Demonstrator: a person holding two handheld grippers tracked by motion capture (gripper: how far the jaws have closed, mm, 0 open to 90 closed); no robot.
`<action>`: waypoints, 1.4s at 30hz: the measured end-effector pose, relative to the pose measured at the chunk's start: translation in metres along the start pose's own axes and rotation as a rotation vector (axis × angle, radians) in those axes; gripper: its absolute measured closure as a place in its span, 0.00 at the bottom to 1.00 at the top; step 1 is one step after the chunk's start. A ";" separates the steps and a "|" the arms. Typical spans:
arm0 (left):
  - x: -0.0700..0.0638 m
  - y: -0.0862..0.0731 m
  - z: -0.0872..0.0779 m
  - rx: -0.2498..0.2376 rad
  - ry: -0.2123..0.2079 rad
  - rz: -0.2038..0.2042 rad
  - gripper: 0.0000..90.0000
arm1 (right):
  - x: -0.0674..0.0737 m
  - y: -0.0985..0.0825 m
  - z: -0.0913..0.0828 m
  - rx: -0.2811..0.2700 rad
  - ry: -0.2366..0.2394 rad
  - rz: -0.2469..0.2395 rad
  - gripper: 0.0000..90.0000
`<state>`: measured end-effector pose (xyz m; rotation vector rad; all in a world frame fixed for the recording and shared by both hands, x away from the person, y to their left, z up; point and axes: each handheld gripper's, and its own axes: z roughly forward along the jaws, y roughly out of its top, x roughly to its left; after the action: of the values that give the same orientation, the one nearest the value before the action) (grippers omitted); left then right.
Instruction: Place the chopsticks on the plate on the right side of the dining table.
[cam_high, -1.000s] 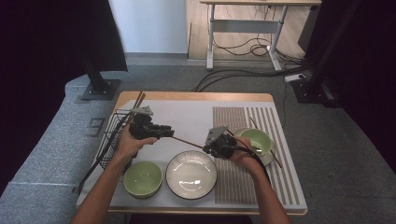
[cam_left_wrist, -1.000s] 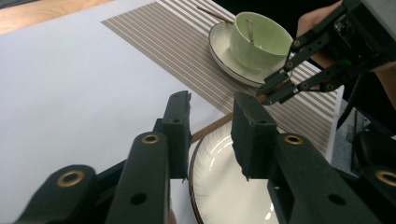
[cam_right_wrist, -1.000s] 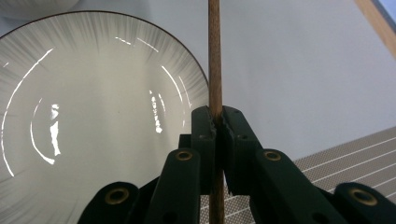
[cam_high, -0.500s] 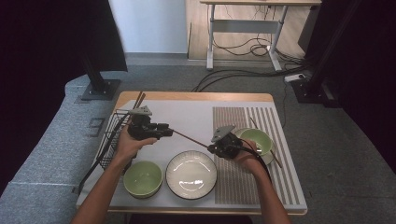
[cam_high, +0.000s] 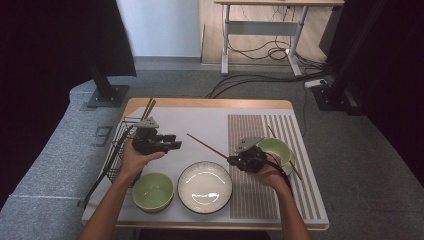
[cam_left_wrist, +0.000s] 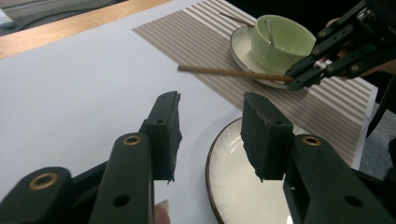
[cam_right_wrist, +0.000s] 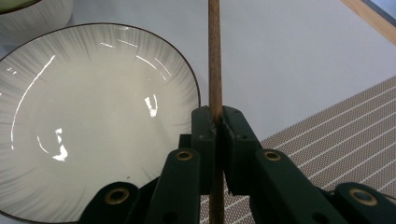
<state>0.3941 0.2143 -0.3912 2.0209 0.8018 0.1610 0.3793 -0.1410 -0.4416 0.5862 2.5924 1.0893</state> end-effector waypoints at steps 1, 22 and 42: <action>0.000 -0.002 -0.001 -0.001 0.002 -0.001 0.64 | 0.000 -0.002 -0.001 -0.002 -0.001 0.003 0.94; -0.005 -0.029 -0.035 -0.078 0.072 0.012 0.63 | -0.001 -0.016 -0.011 -0.021 -0.030 0.061 0.94; -0.018 -0.037 -0.045 -0.086 0.065 0.024 0.63 | -0.007 -0.025 -0.032 -0.080 -0.067 0.125 0.94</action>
<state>0.3440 0.2489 -0.3920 1.9534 0.7976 0.2717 0.3659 -0.1800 -0.4375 0.7609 2.4706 1.1843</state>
